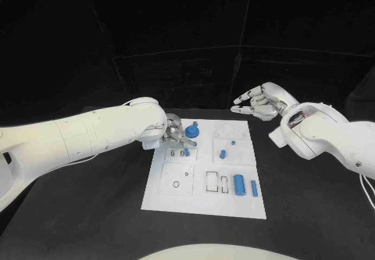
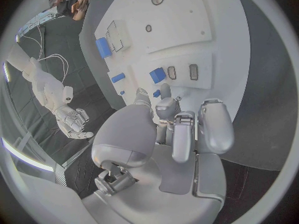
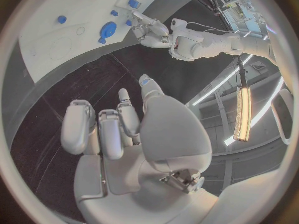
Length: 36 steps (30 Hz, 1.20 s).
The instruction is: Assemble the parts on the task board
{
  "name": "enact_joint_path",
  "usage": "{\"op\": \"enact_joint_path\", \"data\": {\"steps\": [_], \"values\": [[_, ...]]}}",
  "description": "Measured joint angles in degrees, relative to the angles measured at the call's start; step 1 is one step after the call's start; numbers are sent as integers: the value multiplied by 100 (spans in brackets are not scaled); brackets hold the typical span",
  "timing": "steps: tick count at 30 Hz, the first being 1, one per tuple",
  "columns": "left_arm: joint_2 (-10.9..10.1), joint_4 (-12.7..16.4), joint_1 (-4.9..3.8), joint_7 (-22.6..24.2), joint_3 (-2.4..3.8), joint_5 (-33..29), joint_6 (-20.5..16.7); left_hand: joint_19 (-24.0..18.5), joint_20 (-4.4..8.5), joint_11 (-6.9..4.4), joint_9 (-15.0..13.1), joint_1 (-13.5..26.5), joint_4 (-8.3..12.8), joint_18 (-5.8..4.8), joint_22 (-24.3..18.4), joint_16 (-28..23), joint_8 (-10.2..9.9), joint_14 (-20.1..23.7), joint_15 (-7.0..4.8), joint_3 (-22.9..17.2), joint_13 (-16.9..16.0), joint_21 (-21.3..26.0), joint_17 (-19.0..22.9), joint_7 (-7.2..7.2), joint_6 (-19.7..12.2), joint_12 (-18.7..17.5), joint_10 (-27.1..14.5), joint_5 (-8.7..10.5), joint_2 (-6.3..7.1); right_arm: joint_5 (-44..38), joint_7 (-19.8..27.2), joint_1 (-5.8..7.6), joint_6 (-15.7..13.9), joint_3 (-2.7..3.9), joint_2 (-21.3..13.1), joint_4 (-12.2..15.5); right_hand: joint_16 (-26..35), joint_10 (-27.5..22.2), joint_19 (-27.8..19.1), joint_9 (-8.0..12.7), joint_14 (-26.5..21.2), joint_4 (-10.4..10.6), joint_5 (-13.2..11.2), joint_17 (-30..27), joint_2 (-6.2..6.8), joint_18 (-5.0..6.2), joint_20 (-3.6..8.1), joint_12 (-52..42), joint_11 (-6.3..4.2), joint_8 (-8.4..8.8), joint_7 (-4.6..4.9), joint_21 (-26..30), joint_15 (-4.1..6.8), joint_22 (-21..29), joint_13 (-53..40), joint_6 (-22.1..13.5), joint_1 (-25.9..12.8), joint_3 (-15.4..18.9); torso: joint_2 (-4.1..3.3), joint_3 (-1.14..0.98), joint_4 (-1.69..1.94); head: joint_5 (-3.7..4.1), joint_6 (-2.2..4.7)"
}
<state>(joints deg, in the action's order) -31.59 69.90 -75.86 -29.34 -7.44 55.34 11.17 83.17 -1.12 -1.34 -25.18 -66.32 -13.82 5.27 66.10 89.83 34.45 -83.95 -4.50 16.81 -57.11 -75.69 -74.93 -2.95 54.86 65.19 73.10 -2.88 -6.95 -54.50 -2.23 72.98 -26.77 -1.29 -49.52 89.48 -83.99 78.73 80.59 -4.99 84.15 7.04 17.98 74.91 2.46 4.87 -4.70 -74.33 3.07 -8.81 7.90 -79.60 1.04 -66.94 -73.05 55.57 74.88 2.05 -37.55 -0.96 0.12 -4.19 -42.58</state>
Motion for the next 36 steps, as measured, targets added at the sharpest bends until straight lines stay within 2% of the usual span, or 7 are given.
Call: {"op": "enact_joint_path", "data": {"steps": [5,15,32,34,36], "values": [[80,-89,1,-31,-33,91,98,20,-20,21,-30,0,0,0,25,0,24,0,0,0,-15,-22,0,20,-20,0,21,0,0,7,-18,0,21,0,5,-16,0,0,0,0,0,0,0,0,0,0,0,0,0,0,0,0,0,18,5,0,0,0,-2,2,-3,-2,-22],[175,-184,3,-63,-71,235,267,40,-1,22,-60,0,0,0,67,0,39,0,1,0,-29,-34,1,0,-41,29,21,0,0,15,-46,0,37,0,20,-39,0,0,0,0,0,15,0,0,0,0,0,0,0,-28,0,0,0,29,5,0,0,15,-5,5,-2,47,-67],[268,-207,8,-80,-86,313,383,40,0,1,-121,0,0,1,104,0,95,0,1,-1,-52,-67,1,20,-61,66,41,0,0,19,-72,0,62,0,74,-76,26,-1,-21,1,-21,15,25,-1,0,0,21,29,0,-28,0,23,20,46,18,0,0,14,3,2,10,54,-103],[274,-202,8,-80,-86,316,391,40,0,1,-129,0,0,-60,115,0,113,0,1,-1,-57,-67,1,22,-62,66,41,0,0,19,-79,0,71,0,86,-84,26,-1,-21,1,-21,15,25,-1,0,0,21,29,0,-28,0,23,20,46,18,0,0,14,3,2,13,54,-104],[276,-198,9,-81,-87,317,398,40,0,1,-135,0,0,-55,118,0,129,0,1,-1,-57,-67,2,41,-82,66,41,0,0,19,-84,0,79,0,95,-86,26,-1,-21,1,-21,15,25,-1,0,0,21,29,0,-28,0,23,20,45,18,0,0,14,4,1,13,54,-104]]}}
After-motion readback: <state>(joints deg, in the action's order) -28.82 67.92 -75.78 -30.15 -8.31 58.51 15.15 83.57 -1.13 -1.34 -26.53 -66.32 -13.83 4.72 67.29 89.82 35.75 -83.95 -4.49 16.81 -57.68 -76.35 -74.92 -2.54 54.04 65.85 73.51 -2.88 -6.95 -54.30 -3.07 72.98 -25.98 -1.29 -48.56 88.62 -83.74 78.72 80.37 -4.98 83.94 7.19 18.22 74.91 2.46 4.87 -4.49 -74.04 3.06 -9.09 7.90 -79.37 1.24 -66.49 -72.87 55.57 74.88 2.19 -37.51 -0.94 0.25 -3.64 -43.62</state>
